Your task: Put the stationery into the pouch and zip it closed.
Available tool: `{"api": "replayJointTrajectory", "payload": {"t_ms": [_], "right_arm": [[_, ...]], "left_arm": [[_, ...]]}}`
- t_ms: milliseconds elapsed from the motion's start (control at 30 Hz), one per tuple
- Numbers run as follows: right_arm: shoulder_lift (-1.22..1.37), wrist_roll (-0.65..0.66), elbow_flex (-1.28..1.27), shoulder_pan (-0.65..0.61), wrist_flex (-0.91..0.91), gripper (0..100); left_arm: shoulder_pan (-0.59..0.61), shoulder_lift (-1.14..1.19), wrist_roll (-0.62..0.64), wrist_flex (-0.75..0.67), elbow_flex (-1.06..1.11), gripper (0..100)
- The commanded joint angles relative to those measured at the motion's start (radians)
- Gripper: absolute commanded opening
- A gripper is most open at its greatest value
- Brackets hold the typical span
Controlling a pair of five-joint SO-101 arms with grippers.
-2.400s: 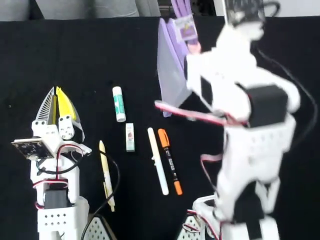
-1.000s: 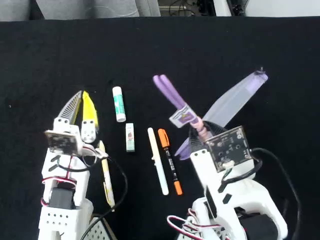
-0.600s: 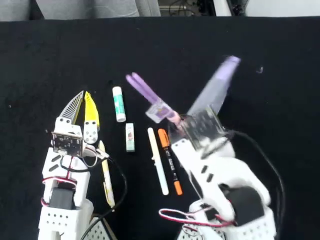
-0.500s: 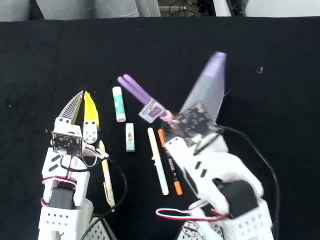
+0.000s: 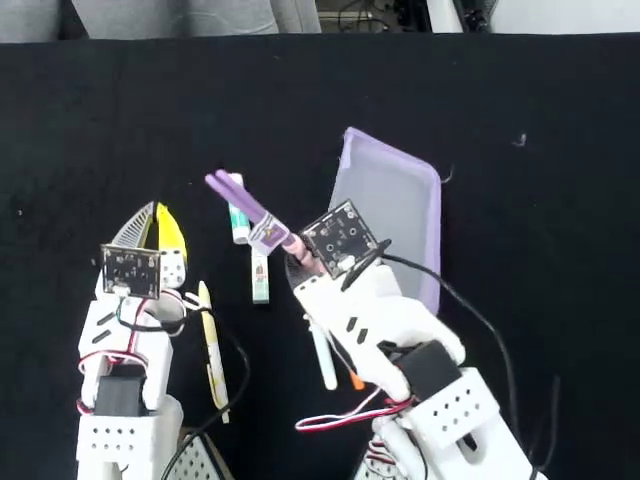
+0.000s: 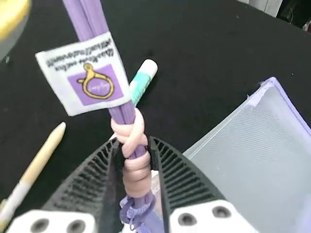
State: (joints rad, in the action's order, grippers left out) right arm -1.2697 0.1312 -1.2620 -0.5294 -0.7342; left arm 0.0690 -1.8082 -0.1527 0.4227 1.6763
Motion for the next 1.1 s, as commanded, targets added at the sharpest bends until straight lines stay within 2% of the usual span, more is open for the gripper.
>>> {"api": "replayJointTrajectory", "payload": {"t_ms": [0,133,300,433,600,733,933,1067], "right_arm": [[0.002,-0.058,-0.048,-0.008,0.137,1.1],[0.002,-0.058,-0.073,-0.008,0.175,1.1],[0.002,-0.058,-0.073,-0.009,0.17,1.1],[0.002,-0.064,-0.073,-0.009,0.173,1.1],[0.001,-0.149,-0.064,-0.009,0.175,1.1],[-0.016,-0.155,-0.054,-0.008,0.167,1.1],[-0.214,-0.155,-0.065,-0.009,0.092,1.1],[-0.386,-0.149,-0.067,-0.009,-0.002,1.1]], "left_arm": [[0.002,-0.011,-0.006,0.077,0.022,3],[-0.027,-0.011,-0.003,0.141,0.022,3],[-0.193,-0.011,-0.009,0.216,0.022,3],[-0.289,-0.009,-0.009,0.213,0.022,5],[-0.314,-0.003,0.048,0.186,0.022,16],[-0.32,-0.003,0.15,0.166,0.022,17],[-0.326,-0.003,0.121,0.12,0.024,17],[-0.41,-0.002,0.041,0.115,0.024,17]]}}
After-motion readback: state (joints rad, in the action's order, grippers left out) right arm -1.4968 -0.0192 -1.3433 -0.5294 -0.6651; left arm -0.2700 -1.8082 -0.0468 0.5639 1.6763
